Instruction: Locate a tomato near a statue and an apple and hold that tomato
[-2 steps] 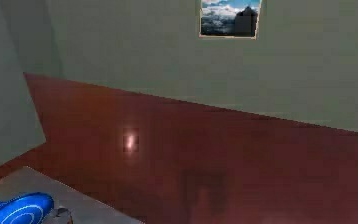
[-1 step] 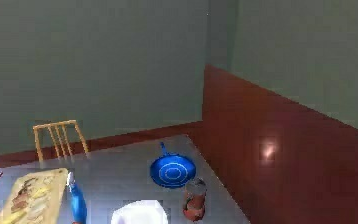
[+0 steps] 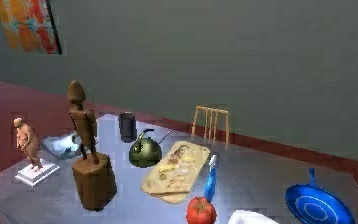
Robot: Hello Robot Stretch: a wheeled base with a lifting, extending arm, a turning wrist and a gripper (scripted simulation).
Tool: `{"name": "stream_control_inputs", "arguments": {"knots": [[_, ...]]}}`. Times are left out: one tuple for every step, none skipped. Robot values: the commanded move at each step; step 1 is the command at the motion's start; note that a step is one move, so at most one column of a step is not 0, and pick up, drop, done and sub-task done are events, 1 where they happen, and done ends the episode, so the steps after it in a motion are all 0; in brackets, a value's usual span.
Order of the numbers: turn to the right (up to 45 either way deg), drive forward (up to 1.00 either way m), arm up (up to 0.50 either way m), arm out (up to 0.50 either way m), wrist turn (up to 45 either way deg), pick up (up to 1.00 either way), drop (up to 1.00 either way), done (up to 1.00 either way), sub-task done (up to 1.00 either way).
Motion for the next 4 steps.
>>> {"name": "stream_control_inputs", "arguments": {"knots": [[-45.0,0.00,0.00,0.00,0.0,0.00,0.00,0.00,0.00],[-30.0,0.00,0.00,0.00,0.0,0.00,0.00,0.00,0.00],[0.0,0.00,0.50,0.00,0.0,0.00,0.00,0.00,0.00],[0.0,0.00,0.30,0.00,0.0,0.00,0.00,0.00,0.00]]}}
